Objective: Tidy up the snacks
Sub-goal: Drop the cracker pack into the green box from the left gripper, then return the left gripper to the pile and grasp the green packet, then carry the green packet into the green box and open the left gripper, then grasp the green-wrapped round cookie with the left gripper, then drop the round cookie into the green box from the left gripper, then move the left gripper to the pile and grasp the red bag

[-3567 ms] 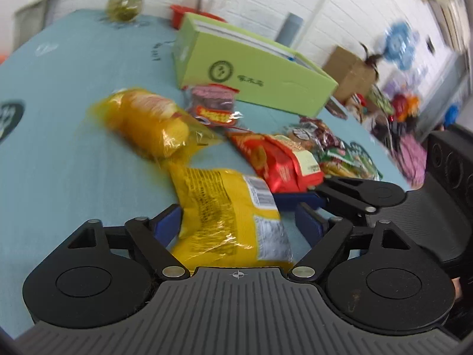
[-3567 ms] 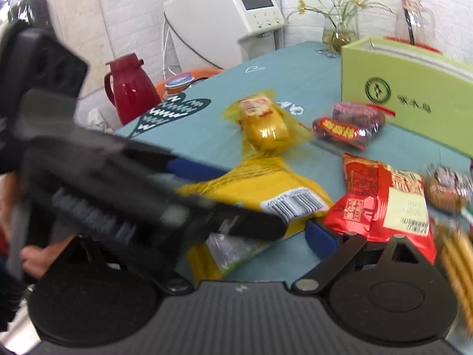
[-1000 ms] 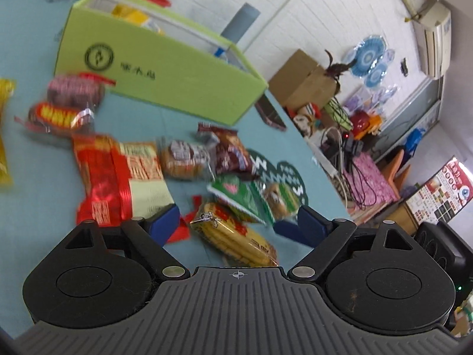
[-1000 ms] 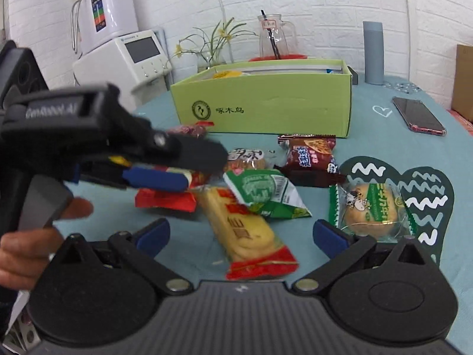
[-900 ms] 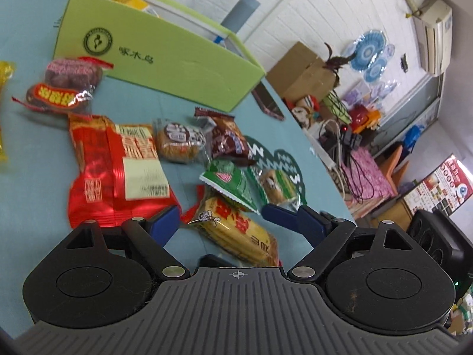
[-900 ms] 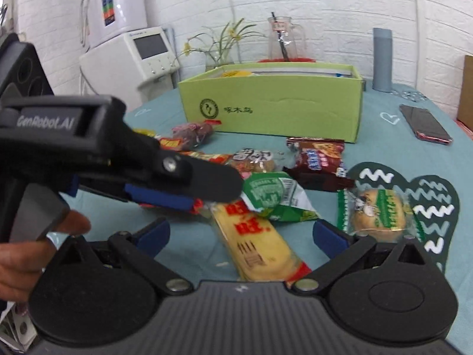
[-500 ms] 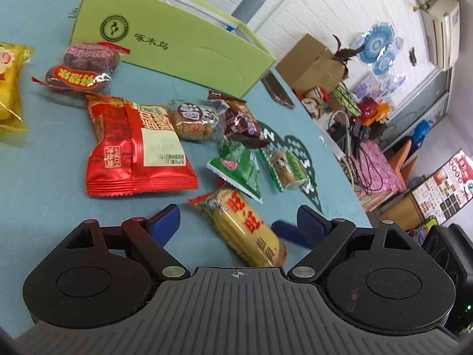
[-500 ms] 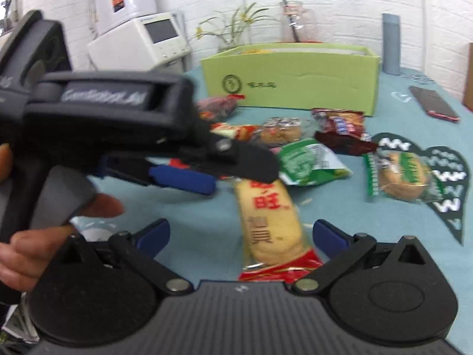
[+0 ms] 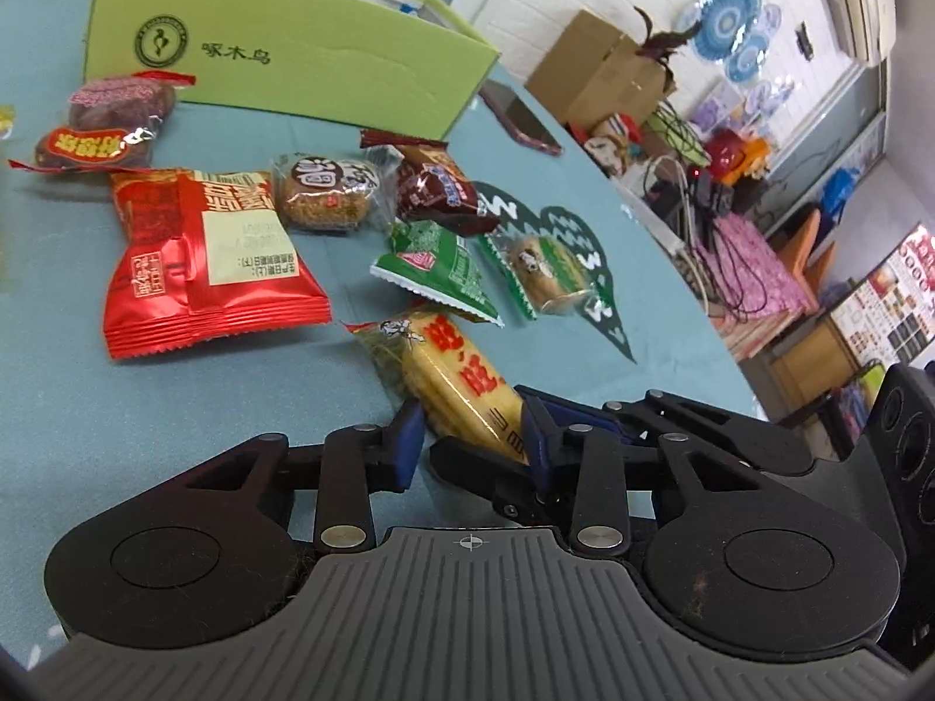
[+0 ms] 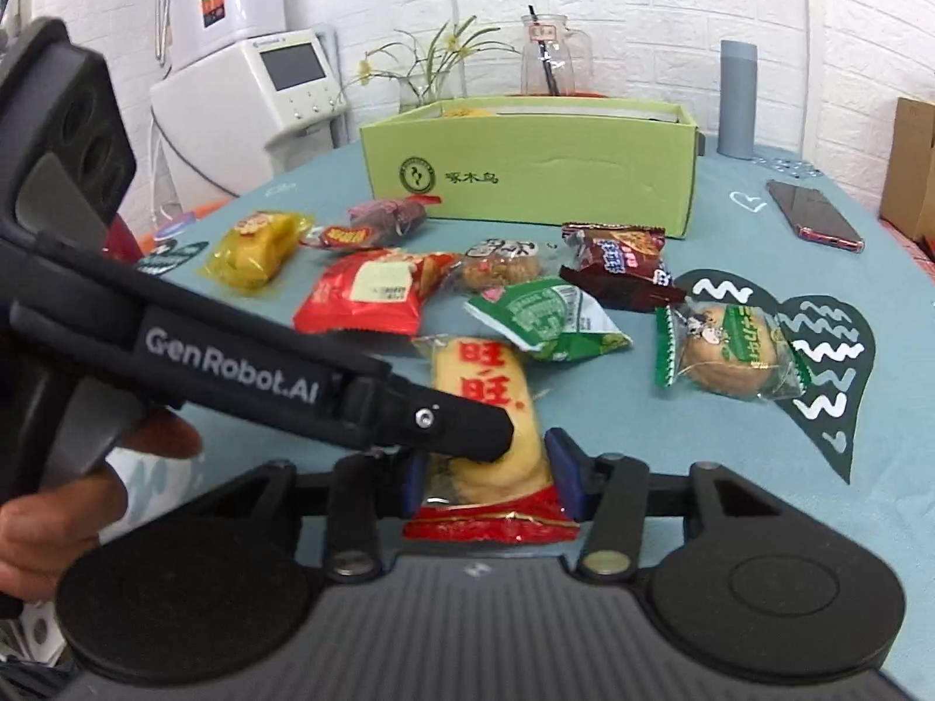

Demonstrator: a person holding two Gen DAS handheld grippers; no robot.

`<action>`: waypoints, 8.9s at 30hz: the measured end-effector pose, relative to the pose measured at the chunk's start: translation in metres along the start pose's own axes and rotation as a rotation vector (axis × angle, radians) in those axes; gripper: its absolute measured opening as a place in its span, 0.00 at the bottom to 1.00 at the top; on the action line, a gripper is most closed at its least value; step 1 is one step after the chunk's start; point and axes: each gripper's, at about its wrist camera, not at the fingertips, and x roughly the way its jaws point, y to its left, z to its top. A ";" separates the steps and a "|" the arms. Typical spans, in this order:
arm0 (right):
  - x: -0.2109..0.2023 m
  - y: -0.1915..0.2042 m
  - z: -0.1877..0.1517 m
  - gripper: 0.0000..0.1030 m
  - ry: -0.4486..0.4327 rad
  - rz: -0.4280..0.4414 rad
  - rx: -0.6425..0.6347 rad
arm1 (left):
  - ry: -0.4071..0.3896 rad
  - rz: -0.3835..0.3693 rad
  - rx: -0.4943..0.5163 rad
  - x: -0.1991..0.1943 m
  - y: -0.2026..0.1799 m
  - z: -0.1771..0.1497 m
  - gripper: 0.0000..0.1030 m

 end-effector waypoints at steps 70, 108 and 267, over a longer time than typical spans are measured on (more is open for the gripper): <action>0.044 -0.015 0.024 0.91 0.069 0.107 -0.063 | 0.008 0.107 0.319 0.041 -0.014 0.060 0.64; 0.023 0.006 0.043 0.49 -0.034 0.007 -0.109 | -0.025 -0.015 0.186 0.013 -0.010 0.045 0.09; 0.061 -0.023 0.089 0.91 -0.098 0.080 0.006 | -0.325 0.222 0.078 -0.015 0.037 0.095 0.76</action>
